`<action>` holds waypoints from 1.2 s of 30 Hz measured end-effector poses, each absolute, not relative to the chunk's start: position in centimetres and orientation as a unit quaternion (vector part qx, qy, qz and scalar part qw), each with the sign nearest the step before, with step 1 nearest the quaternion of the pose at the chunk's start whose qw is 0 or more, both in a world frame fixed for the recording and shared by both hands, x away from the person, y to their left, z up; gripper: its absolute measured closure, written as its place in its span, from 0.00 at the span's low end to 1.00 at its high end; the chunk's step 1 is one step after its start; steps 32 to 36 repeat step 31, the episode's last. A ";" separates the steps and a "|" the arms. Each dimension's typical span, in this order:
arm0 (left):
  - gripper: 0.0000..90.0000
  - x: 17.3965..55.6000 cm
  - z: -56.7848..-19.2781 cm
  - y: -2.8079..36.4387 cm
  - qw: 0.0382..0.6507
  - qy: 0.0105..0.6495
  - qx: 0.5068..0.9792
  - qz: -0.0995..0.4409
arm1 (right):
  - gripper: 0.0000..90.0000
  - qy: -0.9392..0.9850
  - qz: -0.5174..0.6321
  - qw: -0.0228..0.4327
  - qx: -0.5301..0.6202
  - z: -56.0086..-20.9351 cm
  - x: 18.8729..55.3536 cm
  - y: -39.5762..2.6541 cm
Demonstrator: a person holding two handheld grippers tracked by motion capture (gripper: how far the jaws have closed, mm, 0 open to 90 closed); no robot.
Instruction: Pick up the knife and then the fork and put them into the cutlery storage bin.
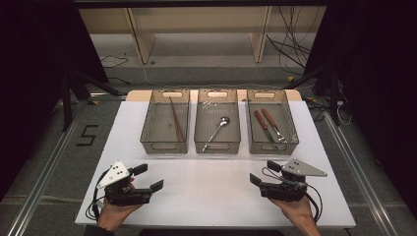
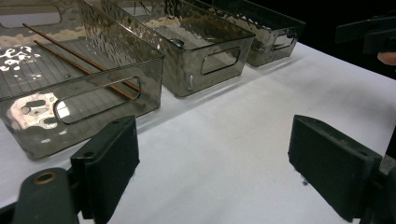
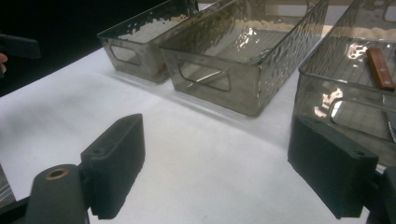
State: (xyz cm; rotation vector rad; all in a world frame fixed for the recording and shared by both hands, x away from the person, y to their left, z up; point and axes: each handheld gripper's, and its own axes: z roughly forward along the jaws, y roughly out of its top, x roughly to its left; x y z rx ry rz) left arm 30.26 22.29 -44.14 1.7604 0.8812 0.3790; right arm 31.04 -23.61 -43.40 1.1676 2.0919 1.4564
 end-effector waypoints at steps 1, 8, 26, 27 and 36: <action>0.18 30.3 -44.1 22.3 0.538 0.370 0.740 0.159 | 0.21 0.736 0.511 0.168 0.411 -43.5 30.9 -23.5; 0.18 30.3 -44.2 22.3 0.544 0.372 0.736 0.153 | 0.18 0.733 0.521 0.177 0.400 -43.6 30.0 -23.4; 0.17 30.3 -44.2 22.2 0.544 0.371 0.737 0.151 | 0.18 0.733 0.517 0.186 0.401 -43.9 30.0 -23.5; 0.17 30.3 -44.2 22.2 0.544 0.371 0.737 0.151 | 0.18 0.733 0.517 0.186 0.401 -43.9 30.0 -23.5; 0.17 30.3 -44.2 22.2 0.543 0.371 0.738 0.151 | 0.18 0.732 0.518 0.187 0.402 -43.9 30.0 -23.5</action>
